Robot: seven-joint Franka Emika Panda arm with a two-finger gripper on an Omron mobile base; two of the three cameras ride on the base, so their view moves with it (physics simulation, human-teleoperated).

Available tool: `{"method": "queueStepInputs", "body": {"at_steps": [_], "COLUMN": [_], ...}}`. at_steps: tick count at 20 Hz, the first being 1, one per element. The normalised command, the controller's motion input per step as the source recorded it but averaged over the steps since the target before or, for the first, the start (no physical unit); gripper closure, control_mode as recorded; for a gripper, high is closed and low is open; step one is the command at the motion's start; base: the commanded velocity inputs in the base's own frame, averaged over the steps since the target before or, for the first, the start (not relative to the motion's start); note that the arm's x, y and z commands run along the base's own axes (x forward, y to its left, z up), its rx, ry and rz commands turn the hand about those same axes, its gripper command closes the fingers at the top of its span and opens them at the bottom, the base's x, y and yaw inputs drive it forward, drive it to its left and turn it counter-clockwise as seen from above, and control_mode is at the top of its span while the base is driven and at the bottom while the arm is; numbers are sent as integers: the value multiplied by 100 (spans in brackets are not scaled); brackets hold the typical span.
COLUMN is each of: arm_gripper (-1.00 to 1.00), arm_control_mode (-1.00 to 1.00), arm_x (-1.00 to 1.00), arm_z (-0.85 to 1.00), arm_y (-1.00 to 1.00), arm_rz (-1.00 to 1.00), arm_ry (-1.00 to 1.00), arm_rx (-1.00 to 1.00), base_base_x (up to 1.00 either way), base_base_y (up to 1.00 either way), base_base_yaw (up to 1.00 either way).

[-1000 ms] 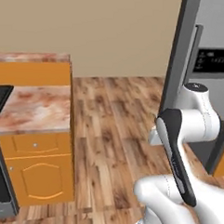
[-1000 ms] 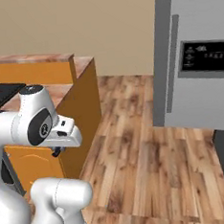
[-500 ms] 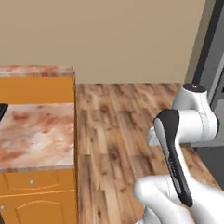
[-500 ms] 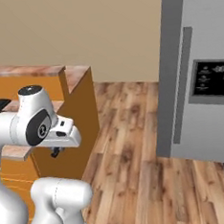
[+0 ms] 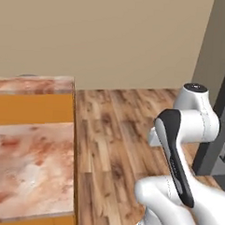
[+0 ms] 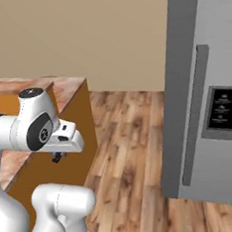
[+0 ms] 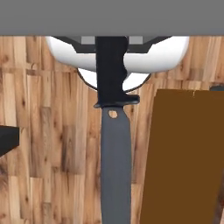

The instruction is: Retrieve the butter from the fridge and place it on a plate on the dining table. Then retrieve the butter knife by the fridge and place it near the plate.

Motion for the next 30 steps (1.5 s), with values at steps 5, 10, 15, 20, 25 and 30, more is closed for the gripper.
{"method": "queueStepInputs", "body": {"at_steps": [5, 10, 15, 20, 25, 30], "arm_gripper": [100, 100, 100, 100, 100, 100], "arm_control_mode": [100, 100, 100, 100, 100, 100], "arm_x": [0, 0, 0, 0, 0, 0], "arm_z": [0, 0, 0, 0, 0, 0], "arm_y": [0, 0, 0, 0, 0, 0], "arm_rz": [0, 0, 0, 0, 0, 0], "arm_ry": [0, 0, 0, 0, 0, 0], "arm_rx": [0, 0, 0, 0, 0, 0], "base_base_x": [100, 76, 71, 98, 99, 100], "base_base_y": [11, 50, 38, 0, 1, 0], "base_base_yaw": [-7, -14, -9, 0, -1, 0]}}
